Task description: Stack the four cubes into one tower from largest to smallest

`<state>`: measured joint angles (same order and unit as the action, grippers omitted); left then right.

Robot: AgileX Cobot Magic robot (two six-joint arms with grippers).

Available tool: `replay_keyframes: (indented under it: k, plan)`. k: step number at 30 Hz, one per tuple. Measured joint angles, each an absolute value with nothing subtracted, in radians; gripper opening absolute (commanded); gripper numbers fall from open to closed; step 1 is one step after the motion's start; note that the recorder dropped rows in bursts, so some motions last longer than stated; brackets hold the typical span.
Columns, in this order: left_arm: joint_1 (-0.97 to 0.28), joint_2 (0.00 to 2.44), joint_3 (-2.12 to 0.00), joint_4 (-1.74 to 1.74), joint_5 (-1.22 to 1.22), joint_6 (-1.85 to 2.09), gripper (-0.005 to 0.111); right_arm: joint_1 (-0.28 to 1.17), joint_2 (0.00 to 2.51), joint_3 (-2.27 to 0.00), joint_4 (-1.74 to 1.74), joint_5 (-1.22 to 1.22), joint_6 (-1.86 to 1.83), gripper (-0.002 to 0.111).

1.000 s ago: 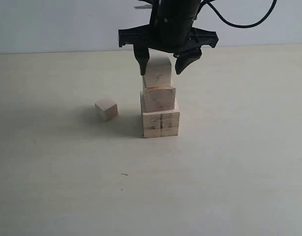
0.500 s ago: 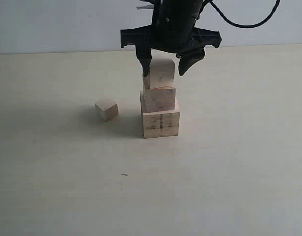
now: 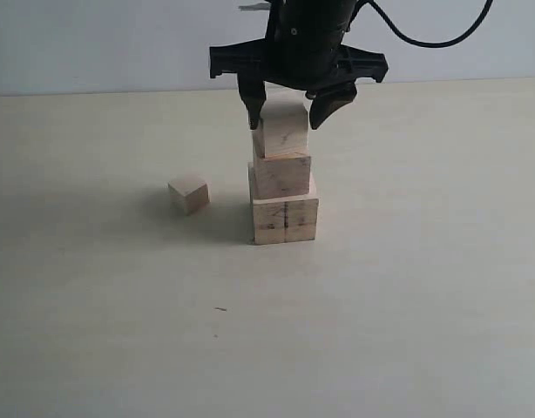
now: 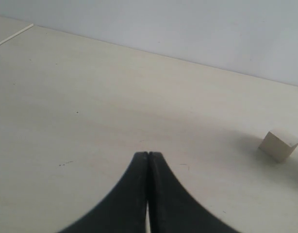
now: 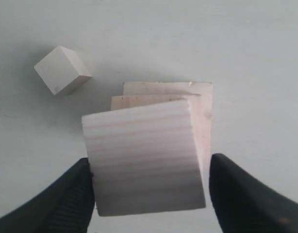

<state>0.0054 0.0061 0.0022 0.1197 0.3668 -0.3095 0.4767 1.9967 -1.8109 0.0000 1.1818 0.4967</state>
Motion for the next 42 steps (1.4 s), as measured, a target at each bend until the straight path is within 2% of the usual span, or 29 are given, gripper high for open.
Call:
replay_keyframes:
  k: [4, 42]
  plan:
    - [0.005, 0.006, 0.002, 0.12, 0.367, -0.309, 0.0, 0.477, 1.997, -1.811, 0.006, 1.182, 0.501, 0.051]
    - [0.005, 0.006, 0.002, 0.12, 0.367, -0.309, 0.0, 0.477, 1.997, -1.811, 0.028, 1.161, 0.615, 0.051]
